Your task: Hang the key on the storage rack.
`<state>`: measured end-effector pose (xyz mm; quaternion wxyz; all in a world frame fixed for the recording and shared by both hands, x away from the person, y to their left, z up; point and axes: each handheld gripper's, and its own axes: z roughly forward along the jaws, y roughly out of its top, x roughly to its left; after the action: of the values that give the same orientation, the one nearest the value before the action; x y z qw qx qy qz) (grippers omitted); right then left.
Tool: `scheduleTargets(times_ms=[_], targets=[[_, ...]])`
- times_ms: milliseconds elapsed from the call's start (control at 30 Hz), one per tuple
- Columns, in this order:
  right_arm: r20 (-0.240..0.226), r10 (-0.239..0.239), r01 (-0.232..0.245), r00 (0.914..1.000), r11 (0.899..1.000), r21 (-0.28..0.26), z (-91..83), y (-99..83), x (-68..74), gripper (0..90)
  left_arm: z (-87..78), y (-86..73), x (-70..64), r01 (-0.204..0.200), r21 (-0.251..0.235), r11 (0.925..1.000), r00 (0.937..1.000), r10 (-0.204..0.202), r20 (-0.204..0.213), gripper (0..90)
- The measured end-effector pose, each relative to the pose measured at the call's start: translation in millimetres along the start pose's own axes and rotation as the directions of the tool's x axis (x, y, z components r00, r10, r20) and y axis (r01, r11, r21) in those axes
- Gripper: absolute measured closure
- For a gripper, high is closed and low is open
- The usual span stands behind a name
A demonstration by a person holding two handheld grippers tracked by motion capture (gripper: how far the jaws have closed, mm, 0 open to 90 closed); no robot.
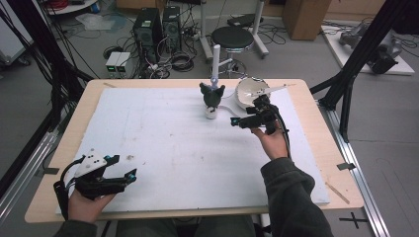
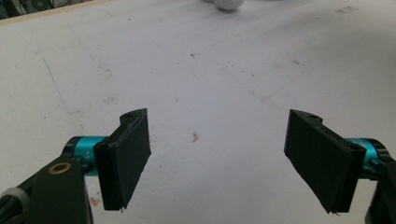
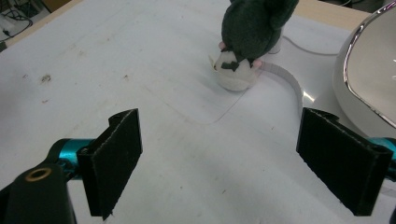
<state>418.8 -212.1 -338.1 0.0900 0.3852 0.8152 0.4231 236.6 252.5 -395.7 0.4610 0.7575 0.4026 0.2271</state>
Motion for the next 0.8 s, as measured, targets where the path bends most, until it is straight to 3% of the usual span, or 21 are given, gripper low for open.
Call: scheduleTargets(times_ms=[800], targets=[[-0.003,-0.012,0.012,0.9999,1.000,-0.001,-5.7,-22.0,5.6,12.6,0.9,-0.1,0.1,0.002,-0.001,1.0000,1.0000,-0.002,-0.001,22.8]])
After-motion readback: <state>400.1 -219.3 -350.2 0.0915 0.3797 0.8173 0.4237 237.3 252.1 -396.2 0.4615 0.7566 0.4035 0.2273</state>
